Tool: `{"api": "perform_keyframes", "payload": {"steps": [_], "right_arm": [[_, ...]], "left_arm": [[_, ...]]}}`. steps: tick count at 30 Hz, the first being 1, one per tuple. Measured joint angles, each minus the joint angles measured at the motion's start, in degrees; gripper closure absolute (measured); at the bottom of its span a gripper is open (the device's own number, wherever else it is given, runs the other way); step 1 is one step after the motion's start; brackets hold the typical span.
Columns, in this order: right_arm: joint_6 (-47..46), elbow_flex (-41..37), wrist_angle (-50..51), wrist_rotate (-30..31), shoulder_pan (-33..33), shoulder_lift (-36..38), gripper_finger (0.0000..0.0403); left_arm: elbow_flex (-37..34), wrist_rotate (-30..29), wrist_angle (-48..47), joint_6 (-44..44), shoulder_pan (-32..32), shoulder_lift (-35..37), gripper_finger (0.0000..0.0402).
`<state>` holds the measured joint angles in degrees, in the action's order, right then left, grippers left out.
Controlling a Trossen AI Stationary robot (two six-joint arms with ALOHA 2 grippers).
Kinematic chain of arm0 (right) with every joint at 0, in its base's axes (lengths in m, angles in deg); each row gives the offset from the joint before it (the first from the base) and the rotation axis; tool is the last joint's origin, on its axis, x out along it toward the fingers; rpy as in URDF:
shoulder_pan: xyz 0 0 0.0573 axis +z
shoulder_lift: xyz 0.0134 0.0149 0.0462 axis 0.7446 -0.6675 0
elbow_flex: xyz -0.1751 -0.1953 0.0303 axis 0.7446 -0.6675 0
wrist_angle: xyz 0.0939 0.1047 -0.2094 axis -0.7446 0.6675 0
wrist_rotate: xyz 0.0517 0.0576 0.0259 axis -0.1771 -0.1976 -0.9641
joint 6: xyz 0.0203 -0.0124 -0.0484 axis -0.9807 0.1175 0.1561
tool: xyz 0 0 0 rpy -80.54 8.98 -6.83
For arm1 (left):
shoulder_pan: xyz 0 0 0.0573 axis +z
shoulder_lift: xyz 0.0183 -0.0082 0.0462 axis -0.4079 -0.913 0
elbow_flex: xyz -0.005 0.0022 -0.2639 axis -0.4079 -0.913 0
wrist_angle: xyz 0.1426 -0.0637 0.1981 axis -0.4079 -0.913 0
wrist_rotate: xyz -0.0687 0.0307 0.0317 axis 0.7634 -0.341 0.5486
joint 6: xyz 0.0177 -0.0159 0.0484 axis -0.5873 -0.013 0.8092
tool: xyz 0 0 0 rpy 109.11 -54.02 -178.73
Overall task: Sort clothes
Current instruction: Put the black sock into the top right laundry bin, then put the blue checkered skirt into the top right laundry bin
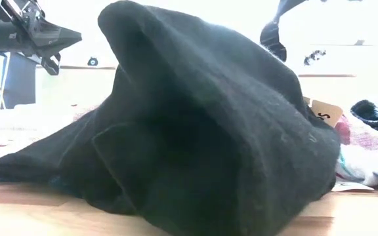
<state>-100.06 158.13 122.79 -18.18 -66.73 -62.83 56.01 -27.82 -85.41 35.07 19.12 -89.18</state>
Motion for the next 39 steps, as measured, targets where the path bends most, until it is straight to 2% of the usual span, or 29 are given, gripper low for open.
{"api": "perform_keyframes", "payload": {"steps": [2,8,13,20,26,33,39], "right_arm": [[2.6,0.2,-0.3,1.8,-2.5,0.0,0.0403],[10.0,-1.8,-0.5,0.8,-9.8,-0.1,0.0403],[10.1,-6.2,-0.2,-0.9,-13.8,-0.1,0.0398],[7.4,-10.7,0.2,-3.9,-16.3,-0.1,0.0327],[6.6,-10.0,0.3,-6.6,-16.1,0.0,0.028],[6.5,-9.4,1.2,-15.0,-13.1,0.1,0.0274],[4.8,-9.4,2.0,-20.8,-4.7,0.4,0.0274]], "left_arm": [[0.0,0.0,0.0,0.0,0.0,0.0,0.0402],[0.0,0.0,0.0,0.0,0.0,0.0,0.0401],[0.0,0.0,0.0,0.0,0.0,0.0,0.0402],[0.0,0.0,0.0,0.0,0.0,0.0,0.0402],[0.0,0.0,0.0,0.0,0.0,0.0,0.0401],[0.0,0.0,0.0,0.0,0.0,0.0,0.0402],[0.0,0.0,0.0,0.0,0.0,0.0,0.0402]]}}
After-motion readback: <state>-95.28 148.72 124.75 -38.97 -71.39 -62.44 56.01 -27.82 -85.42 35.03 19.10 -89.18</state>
